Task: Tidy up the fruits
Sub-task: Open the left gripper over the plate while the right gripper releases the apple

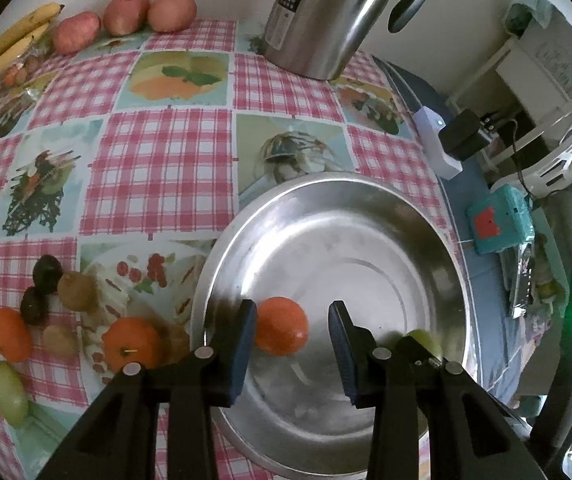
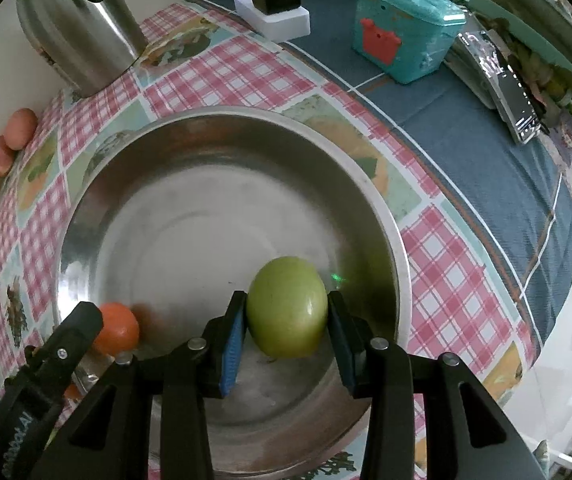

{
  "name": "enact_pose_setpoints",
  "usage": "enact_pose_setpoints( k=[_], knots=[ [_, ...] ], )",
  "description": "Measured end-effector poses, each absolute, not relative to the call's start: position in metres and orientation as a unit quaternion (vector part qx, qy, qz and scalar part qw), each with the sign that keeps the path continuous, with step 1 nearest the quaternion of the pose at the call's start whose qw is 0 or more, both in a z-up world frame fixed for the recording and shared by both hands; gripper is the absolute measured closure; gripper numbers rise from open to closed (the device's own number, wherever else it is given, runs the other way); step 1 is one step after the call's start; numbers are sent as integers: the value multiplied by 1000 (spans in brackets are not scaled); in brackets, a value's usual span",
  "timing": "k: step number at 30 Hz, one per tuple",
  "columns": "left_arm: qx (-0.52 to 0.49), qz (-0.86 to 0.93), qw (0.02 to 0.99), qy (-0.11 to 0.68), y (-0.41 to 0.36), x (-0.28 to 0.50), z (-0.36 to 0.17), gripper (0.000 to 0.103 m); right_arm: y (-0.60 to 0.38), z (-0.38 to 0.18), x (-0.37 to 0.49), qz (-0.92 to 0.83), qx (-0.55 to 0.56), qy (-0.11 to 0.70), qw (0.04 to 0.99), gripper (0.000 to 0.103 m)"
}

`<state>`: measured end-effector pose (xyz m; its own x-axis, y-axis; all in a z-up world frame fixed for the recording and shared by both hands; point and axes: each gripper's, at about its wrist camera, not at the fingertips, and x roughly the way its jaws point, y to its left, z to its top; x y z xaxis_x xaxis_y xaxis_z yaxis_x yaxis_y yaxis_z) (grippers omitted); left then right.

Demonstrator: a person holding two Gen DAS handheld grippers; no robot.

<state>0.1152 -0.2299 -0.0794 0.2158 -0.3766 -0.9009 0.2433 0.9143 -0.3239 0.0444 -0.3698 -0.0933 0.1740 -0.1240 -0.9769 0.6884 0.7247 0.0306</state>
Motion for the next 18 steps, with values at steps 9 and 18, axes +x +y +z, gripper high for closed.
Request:
enact_pose_setpoints(
  k=[9, 18],
  knots=[
    [-63, -183, 796, 574, -215, 116, -57, 45, -364, -65, 43, -276, 227, 551, 754, 43],
    [-37, -79, 818, 569, -179, 130, -50, 31, -349, -66, 48, -258, 195, 562, 761, 40]
  ],
)
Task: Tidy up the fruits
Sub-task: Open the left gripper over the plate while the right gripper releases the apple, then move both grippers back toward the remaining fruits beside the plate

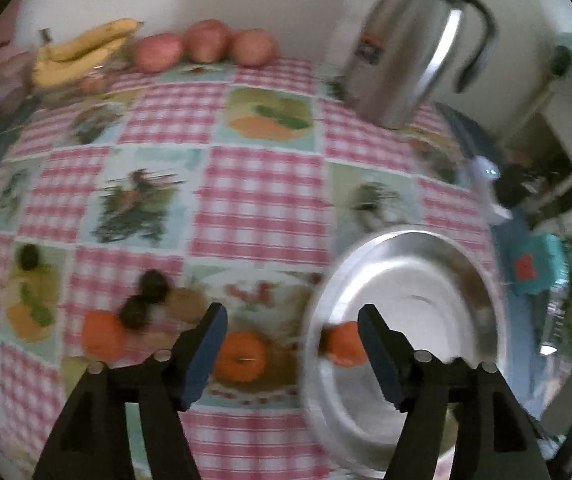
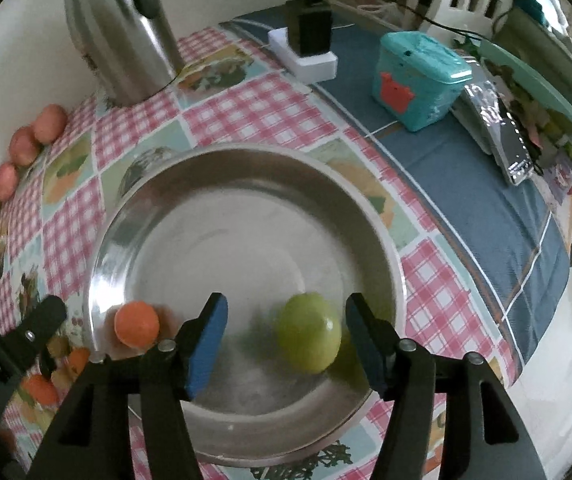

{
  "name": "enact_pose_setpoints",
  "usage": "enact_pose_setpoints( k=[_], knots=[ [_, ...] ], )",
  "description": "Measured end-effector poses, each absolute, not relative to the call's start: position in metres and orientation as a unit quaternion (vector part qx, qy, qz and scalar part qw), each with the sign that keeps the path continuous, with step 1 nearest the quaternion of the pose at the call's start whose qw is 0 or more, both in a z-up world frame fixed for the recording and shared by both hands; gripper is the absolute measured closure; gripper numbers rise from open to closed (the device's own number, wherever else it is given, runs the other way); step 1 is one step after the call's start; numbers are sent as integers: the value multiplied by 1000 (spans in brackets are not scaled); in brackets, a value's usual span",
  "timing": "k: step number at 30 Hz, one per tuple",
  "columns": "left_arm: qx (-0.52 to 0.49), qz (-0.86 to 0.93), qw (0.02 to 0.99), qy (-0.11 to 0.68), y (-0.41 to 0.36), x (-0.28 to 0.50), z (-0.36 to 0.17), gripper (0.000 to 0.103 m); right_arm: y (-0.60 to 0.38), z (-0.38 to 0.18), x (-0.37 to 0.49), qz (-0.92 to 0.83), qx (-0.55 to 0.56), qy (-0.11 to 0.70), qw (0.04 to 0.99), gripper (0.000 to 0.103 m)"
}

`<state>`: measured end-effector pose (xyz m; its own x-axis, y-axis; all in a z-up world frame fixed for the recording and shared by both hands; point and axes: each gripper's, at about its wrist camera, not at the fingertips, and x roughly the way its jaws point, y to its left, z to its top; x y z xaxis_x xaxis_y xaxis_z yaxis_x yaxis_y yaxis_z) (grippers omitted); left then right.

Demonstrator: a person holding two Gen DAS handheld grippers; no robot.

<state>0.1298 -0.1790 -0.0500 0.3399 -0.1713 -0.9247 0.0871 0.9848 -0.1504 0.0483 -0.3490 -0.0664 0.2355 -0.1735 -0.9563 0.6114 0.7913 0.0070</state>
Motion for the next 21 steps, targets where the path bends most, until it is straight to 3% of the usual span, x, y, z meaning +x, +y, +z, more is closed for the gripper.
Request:
enact_pose_setpoints(
  k=[4, 10, 11, 12, 14, 21],
  knots=[
    [-35, -34, 811, 583, -156, 135, -60, 27, -339, -69, 53, -239, 185, 568, 766, 40],
    [-36, 16, 812, 582, -126, 137, -64, 3, -324, -69, 59, -217, 168, 572, 773, 40],
    [-33, 25, 813, 581, -121, 137, -64, 0, -322, -69, 60, -212, 169, 572, 774, 36],
    [-31, 32, 813, 580, -118, 137, -65, 0, -321, -69, 60, -210, 168, 571, 775, 27],
    [-29, 38, 814, 579, -112, 136, -65, 0, -317, -68, 61, -207, 162, 569, 779, 19],
    [-11, 50, 832, 553, -95, 127, -57, 0, -307, -63, 64, -184, 160, 553, 797, 13]
  ],
)
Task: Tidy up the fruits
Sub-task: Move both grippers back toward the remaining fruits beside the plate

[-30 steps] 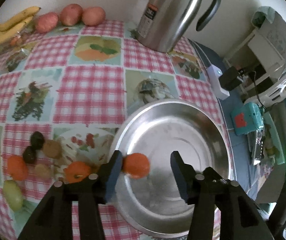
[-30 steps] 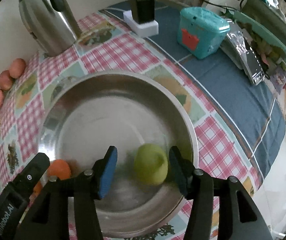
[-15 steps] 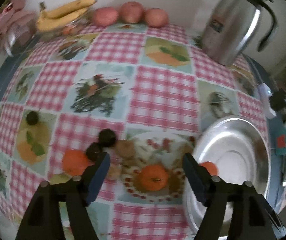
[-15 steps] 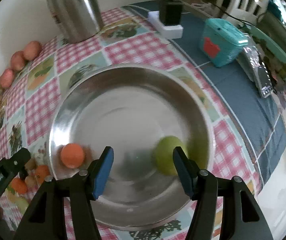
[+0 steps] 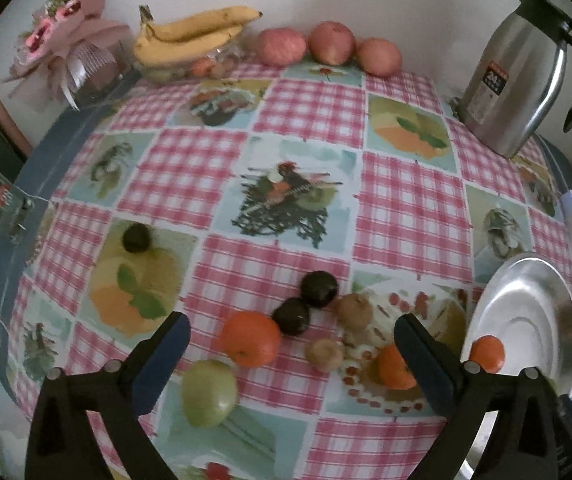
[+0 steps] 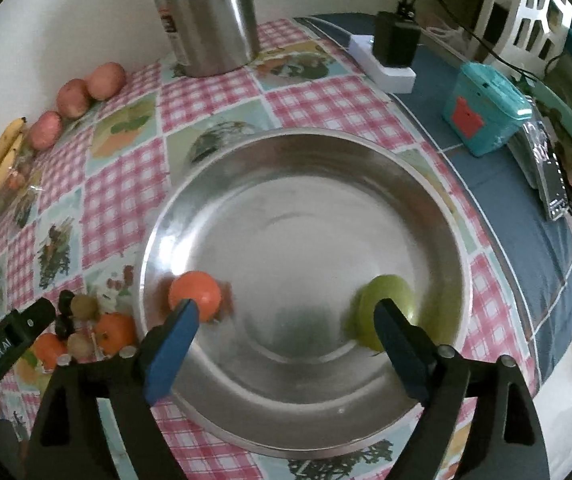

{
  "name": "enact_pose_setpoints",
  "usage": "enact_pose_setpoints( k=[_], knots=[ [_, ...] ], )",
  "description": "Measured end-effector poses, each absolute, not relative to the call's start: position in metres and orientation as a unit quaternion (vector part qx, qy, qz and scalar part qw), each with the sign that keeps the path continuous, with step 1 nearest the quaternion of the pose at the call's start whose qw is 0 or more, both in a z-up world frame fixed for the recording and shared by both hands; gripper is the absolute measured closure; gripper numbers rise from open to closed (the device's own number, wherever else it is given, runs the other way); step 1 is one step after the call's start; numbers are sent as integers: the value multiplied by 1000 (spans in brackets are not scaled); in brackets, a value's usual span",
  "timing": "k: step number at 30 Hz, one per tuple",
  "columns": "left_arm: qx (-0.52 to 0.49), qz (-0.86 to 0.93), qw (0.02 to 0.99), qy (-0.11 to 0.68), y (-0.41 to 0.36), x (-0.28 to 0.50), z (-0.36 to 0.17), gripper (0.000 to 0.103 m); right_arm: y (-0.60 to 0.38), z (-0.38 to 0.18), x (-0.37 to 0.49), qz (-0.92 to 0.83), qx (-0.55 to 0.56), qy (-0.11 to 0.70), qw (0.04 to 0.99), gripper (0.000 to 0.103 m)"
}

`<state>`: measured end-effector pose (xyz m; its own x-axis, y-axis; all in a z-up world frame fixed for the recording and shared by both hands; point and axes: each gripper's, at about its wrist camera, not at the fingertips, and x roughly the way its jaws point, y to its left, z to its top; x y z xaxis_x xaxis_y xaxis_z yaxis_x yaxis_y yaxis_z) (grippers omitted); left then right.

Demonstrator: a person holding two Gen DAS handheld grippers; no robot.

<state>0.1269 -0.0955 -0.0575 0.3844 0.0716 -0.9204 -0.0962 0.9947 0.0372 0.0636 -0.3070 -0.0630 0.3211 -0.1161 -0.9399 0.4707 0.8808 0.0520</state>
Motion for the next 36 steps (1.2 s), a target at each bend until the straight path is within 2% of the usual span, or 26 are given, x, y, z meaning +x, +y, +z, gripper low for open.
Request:
enact_pose_setpoints(
  k=[11, 21, 36],
  knots=[
    [13, 57, 865, 499, -72, 116, -34, 0, -296, -55, 66, -163, 173, 527, 816, 13],
    [18, 53, 871, 488, -46, 110, -20, 0, -282, -60, 70, -138, 174, 537, 814, 13],
    [-75, 51, 857, 508, -1, 113, -19, 0, -244, -54, 79, -84, 165, 547, 817, 13]
  ],
)
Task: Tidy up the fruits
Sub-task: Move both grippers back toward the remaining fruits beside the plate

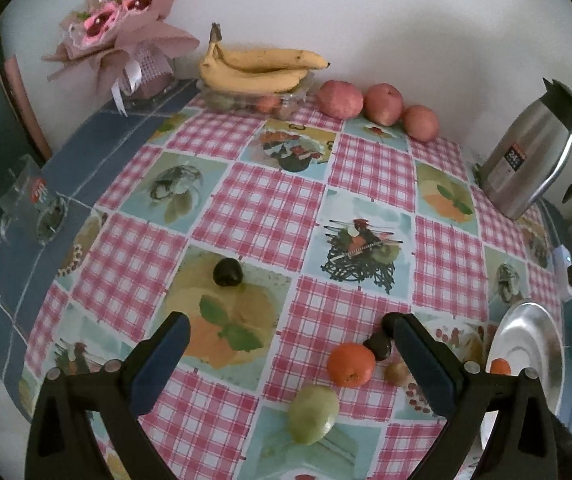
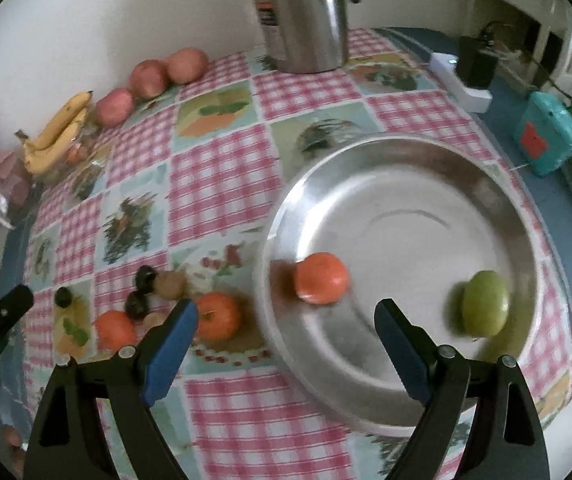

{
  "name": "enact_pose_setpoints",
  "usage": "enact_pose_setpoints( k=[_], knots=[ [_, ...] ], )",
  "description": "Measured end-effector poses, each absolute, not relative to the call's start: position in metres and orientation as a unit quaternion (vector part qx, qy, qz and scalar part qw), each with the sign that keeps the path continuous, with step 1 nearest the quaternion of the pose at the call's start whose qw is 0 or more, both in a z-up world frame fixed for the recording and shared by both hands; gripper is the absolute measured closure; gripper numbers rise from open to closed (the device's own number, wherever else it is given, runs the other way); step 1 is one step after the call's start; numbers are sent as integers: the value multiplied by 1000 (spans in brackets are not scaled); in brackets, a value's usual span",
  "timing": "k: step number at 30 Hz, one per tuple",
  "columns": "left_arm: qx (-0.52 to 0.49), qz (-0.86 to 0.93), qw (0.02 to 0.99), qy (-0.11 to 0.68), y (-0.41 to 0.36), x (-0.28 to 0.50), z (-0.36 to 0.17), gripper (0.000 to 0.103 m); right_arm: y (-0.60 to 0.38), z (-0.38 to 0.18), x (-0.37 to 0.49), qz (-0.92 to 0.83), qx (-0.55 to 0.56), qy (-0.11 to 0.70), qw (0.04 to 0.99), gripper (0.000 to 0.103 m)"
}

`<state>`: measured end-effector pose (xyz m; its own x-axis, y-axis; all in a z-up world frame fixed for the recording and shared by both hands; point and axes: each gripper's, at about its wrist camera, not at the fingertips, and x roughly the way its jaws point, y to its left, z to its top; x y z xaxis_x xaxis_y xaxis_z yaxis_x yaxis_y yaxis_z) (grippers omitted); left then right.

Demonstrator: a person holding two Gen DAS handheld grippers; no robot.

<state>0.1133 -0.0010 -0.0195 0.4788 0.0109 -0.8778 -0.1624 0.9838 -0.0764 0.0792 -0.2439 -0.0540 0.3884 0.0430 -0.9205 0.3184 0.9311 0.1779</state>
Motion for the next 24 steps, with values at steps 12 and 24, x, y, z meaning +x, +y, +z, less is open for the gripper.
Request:
enact_pose_setpoints(
  k=[12, 24],
  knots=[
    [-100, 21, 827, 553, -4, 116, -44, 1, -208, -58, 88, -29, 150, 555, 818, 13],
    [-113, 0, 803, 585, -7, 107, -67, 7, -215, -63, 90, -13, 177, 551, 816, 28]
  ],
)
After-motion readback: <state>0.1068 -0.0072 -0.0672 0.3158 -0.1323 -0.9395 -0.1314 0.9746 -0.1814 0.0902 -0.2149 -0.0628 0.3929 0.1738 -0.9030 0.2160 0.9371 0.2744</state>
